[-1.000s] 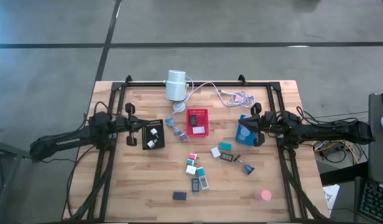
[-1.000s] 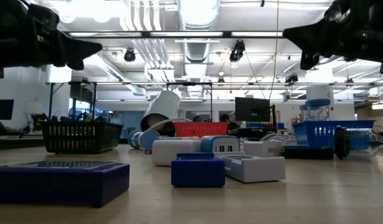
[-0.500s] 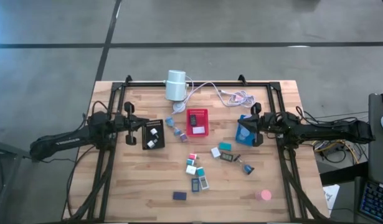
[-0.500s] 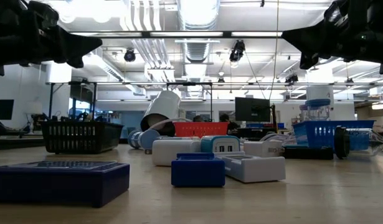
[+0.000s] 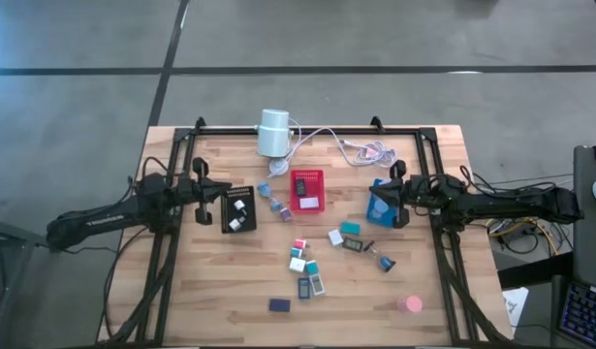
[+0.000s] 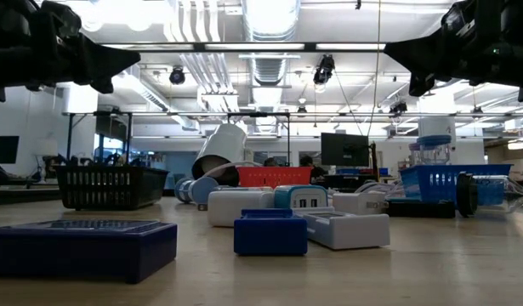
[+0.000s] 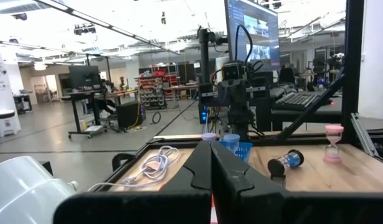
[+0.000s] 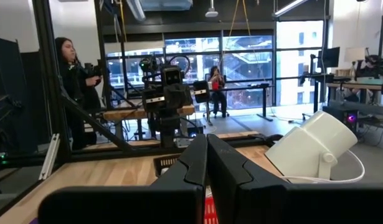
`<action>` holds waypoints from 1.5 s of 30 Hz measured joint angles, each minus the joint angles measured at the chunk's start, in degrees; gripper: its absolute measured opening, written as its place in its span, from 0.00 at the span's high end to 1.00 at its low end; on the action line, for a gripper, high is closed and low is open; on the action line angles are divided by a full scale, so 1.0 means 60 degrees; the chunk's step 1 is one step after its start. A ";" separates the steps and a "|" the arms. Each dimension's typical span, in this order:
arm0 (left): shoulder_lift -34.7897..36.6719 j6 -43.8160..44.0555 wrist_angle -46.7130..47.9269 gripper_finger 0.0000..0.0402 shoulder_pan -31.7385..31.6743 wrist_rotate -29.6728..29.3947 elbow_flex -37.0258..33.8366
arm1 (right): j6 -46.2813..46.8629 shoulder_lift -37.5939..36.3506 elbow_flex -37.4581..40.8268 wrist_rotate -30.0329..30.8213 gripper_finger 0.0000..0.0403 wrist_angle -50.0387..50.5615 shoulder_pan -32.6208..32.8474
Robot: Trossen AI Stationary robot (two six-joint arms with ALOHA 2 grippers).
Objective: Pick & Place Office items
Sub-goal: Put the pink hourglass into the blue basket
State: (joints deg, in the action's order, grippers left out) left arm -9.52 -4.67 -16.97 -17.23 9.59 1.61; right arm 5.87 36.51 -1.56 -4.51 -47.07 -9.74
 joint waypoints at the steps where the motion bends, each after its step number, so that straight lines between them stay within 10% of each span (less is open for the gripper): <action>1: 0.0000 0.0001 0.0007 1.00 0.0000 0.0003 -0.0002 | 0.0000 0.0000 -0.0003 0.0000 0.98 0.0000 0.0000; 19: 0.0000 0.0362 -0.0007 1.00 0.0004 0.0432 0.0000 | 0.0759 0.0000 -0.0656 -0.0821 0.98 0.0563 0.0036; 34: 0.0004 0.0391 0.0830 1.00 0.0004 0.0546 0.0439 | 0.2823 0.0660 -0.7579 0.0612 0.98 1.3276 0.2093; 45: 0.0004 0.0322 0.1075 1.00 0.0004 0.0546 0.0499 | 0.7488 0.1929 -1.0302 0.2299 0.98 1.8048 0.6291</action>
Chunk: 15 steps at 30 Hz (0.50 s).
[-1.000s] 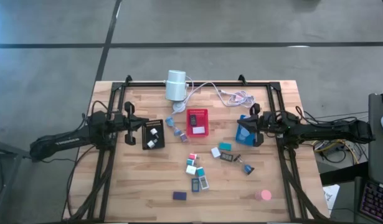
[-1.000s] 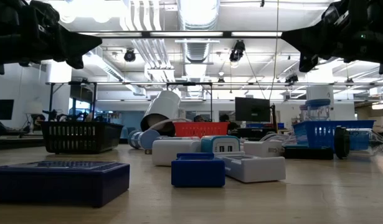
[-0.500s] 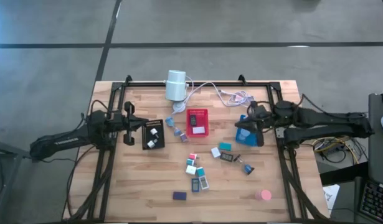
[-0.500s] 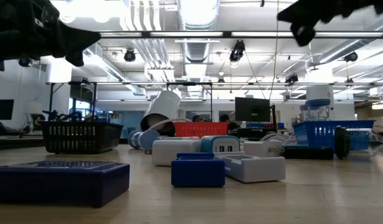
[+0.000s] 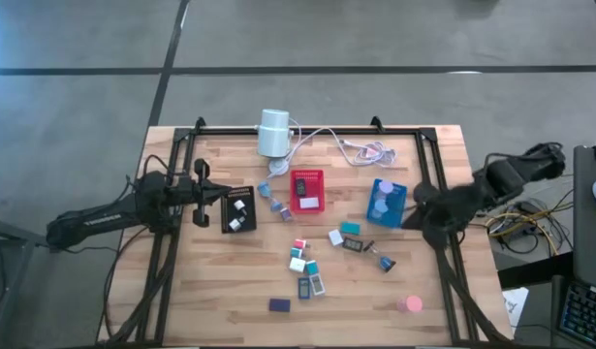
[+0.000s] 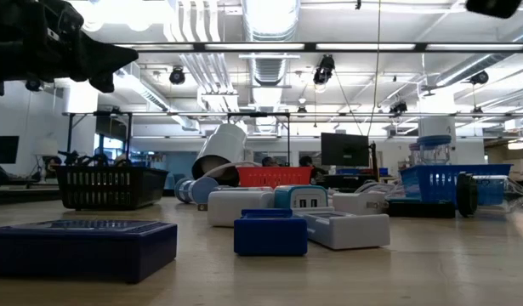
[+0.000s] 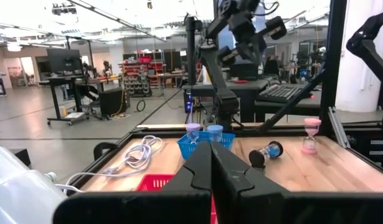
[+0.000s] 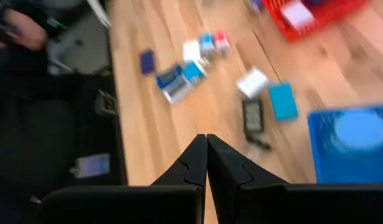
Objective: Pick & Place Office items
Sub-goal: Put the pink hourglass into the blue basket
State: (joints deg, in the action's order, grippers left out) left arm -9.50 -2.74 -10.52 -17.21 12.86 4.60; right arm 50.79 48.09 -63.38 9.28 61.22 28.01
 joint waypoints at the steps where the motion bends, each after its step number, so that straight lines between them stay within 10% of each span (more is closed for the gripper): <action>1: 0.0000 0.0000 -0.0005 1.00 0.0000 0.0000 0.0000 | 0.0444 0.0178 -0.0101 0.0216 0.98 0.0288 0.0363; 15: -0.0004 -0.0333 -0.0097 1.00 -0.0004 -0.0006 0.0000 | 0.5145 0.3335 -0.0896 -0.0849 0.79 0.0993 0.3678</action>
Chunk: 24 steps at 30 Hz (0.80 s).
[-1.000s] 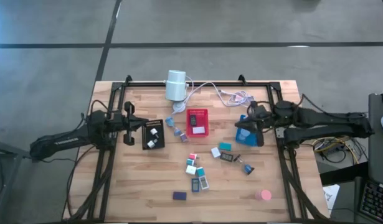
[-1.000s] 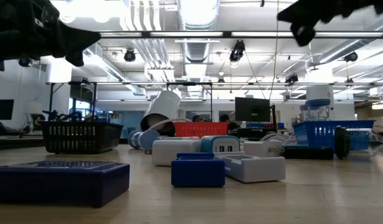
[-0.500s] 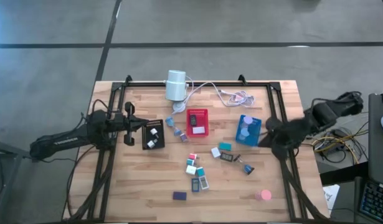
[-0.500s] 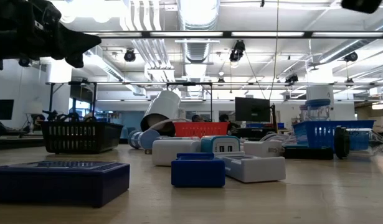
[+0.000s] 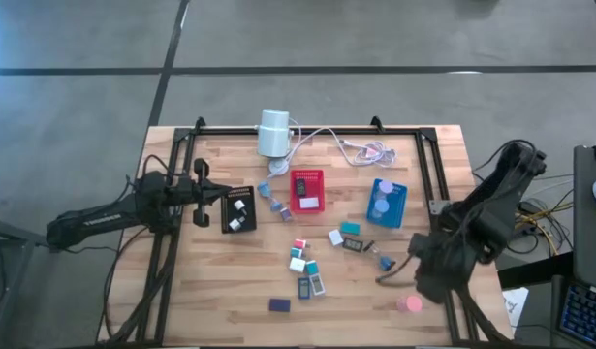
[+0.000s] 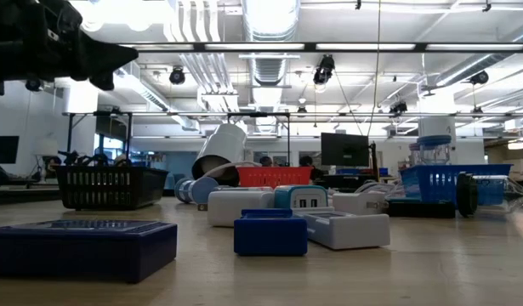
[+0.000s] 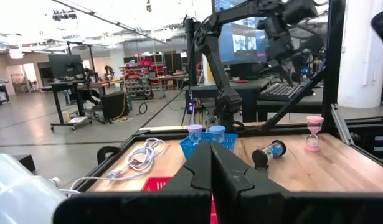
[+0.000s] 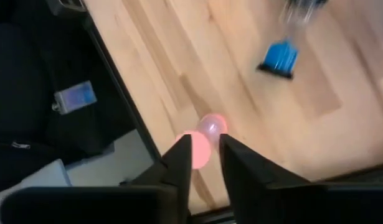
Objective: Pick & Place Office items
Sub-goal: Put the pink hourglass into the blue basket
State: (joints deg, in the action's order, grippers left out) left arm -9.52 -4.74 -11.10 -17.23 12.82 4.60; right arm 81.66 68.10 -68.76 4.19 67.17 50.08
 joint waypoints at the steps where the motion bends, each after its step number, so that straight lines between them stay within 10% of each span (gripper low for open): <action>1: 0.0000 -0.0071 -0.0037 1.00 0.0000 0.0000 0.0000 | 0.0124 0.0267 -0.0118 -0.0004 0.75 -0.0007 0.0146; 24: 0.0000 -0.1259 -0.0657 1.00 0.0000 -0.0072 0.0000 | 0.0612 0.4003 -0.1768 -0.0188 0.27 0.0315 0.1372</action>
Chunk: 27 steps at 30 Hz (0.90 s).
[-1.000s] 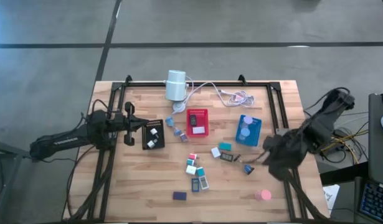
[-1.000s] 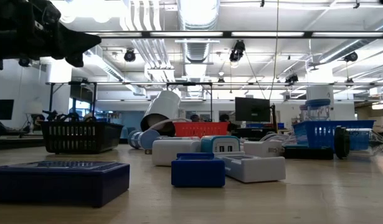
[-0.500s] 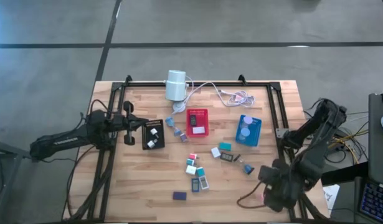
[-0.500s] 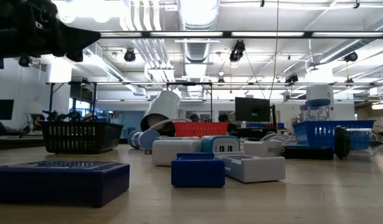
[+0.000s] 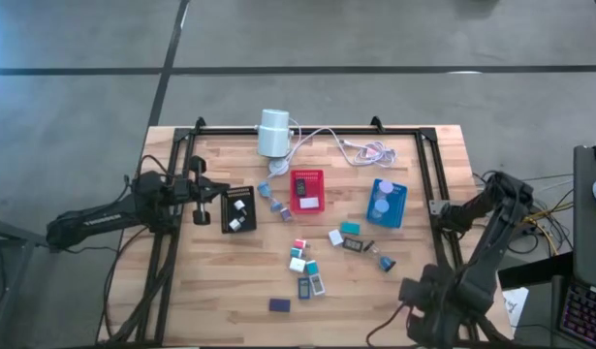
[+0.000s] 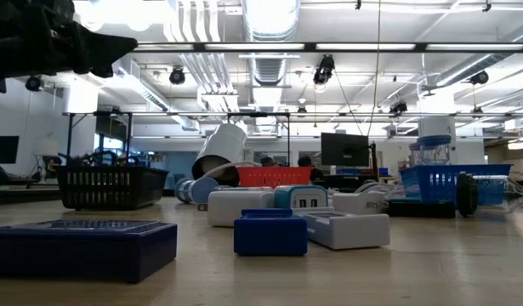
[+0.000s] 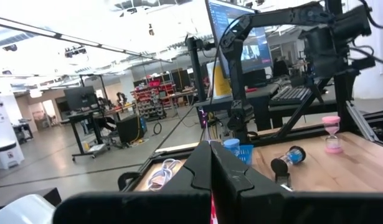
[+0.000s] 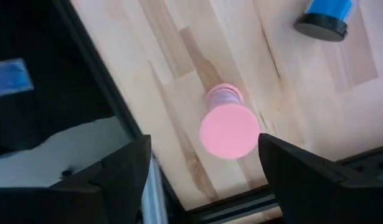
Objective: Pick & Place Office items
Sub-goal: Put the pink hourglass into the blue basket
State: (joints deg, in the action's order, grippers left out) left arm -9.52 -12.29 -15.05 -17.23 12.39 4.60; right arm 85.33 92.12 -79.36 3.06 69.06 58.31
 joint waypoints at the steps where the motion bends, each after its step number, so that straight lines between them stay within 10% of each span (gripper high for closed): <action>1: 0.0000 -0.0006 0.0000 1.00 0.0000 -0.0002 0.0000 | 0.0001 0.0063 0.0046 0.0001 0.27 -0.0006 0.0044; 27: 0.0004 -0.0171 -0.0055 1.00 0.0000 -0.0030 -0.0004 | -0.0509 0.0775 0.0750 0.0242 0.19 0.0293 0.0138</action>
State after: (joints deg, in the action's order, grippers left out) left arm -9.50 -13.32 -15.38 -17.23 12.22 4.58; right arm 82.28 96.77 -74.86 4.51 70.82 59.13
